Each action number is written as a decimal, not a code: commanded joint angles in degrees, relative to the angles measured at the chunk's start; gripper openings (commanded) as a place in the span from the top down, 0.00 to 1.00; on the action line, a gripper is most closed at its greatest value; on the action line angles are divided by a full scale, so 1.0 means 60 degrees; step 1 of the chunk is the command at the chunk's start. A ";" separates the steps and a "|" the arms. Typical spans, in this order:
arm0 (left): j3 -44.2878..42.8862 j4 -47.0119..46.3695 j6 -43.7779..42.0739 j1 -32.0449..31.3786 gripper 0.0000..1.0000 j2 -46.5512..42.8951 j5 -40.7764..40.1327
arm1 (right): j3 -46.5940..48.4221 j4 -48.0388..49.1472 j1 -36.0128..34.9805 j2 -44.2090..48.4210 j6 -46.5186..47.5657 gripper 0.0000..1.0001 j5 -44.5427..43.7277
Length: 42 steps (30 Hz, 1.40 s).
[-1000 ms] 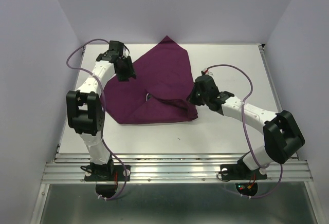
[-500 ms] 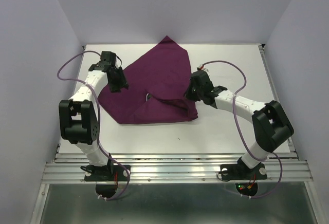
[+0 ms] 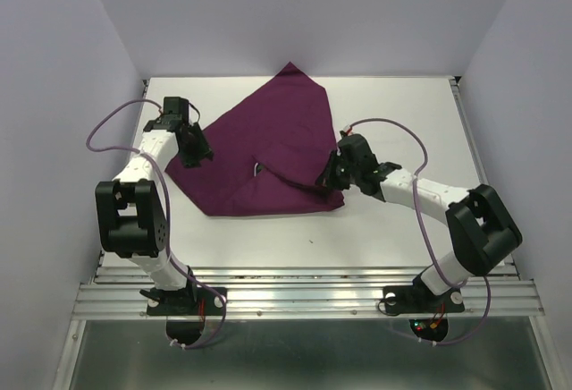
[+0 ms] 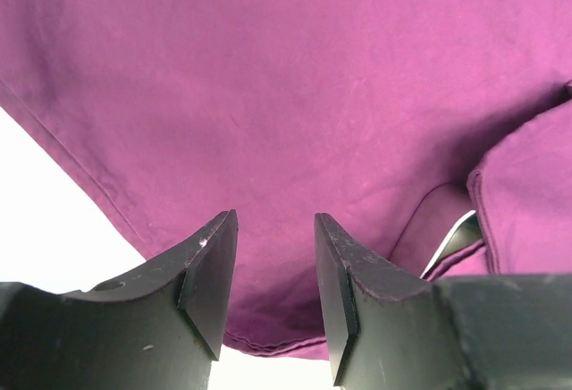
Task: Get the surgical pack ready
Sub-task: Pack the surgical kit at the center of the board.
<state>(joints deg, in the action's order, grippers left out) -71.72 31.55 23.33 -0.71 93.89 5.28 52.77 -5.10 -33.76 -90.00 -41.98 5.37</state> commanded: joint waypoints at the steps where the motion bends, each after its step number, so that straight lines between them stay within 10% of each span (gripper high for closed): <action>1: 0.0337 -0.0146 0.0256 0.0147 0.49 -0.0530 -0.0147 | -0.0313 0.0455 -0.0232 0.0658 0.0199 0.99 0.0497; 24: 0.1656 -0.0922 0.0886 0.1261 0.37 -0.0165 -0.0294 | -0.4152 0.6034 -0.0599 0.0249 -0.0211 0.99 0.0146; 42: 0.1100 -0.0878 0.0828 0.1964 0.37 0.0787 -0.2491 | -0.4255 0.6696 -0.0599 -0.0148 -0.0314 0.99 0.0380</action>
<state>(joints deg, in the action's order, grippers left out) -63.16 26.02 28.12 9.85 98.50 -5.06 28.32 37.39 -36.53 -90.41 -45.04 7.75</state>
